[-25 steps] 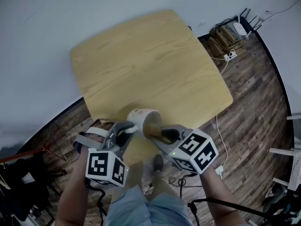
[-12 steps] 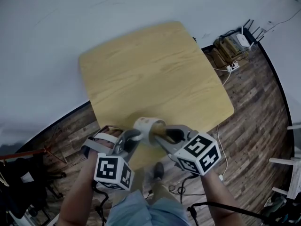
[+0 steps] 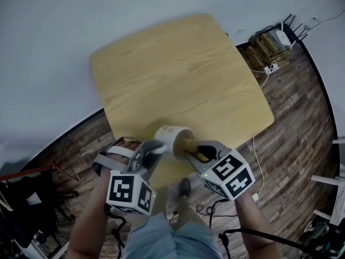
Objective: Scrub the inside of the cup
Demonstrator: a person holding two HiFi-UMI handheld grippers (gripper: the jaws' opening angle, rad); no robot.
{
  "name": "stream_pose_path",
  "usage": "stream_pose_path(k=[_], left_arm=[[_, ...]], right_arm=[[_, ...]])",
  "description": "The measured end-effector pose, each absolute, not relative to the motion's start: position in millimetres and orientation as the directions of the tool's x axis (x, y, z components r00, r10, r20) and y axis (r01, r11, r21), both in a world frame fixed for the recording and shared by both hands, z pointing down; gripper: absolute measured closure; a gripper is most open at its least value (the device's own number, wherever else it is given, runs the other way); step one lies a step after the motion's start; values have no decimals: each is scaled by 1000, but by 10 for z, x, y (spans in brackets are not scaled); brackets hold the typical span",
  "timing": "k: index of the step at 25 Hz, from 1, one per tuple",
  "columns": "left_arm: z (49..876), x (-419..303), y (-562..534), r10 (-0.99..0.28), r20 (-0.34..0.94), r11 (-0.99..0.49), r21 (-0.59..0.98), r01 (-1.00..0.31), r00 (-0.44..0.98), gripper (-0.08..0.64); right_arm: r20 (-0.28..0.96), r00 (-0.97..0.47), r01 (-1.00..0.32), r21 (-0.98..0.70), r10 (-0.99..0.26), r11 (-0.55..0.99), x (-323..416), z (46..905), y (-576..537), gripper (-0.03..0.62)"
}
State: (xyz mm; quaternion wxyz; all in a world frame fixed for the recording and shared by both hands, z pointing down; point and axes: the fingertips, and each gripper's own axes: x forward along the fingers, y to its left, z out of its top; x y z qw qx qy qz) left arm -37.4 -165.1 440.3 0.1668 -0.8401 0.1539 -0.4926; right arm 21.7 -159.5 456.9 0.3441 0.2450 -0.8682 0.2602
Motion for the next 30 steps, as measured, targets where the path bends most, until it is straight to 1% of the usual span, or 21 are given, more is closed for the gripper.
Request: stream_pose_path(k=[4,8,11,19,25,30], left_arm=[[4404,-385,-1653,-431,772,-893,-440,-97,468,482],[4408,-381,-1624,-428,771,-896,-431,-109,472,482],[4426,-375,-1642,-433,769,-892,-441,-99,471,482],[4423,-298,-1587,-437,757,-882,-466,-69,485,482],[4470,-338,-1541,-441,751,-882,-463,-83,492,482],[4494,-341,-1484,-431,749,-891,-442,-106,502,482]], right_arm=[[720,-666,-595,-353,-197,722,148,4603,-1477,524],[667,-731,-564,-471,-144,678,64,4593,-1432,525],[640,-757,-549,-509,-136,662,32,4587,-1466,525],[587,-790,-544,-539,-177,643,-36,4480,-1533,525],[576,-785,-562,-509,-227,652,-83,4390,-1594,525],[564,-772,-596,-484,-292,641,7,4274,-1645,525]])
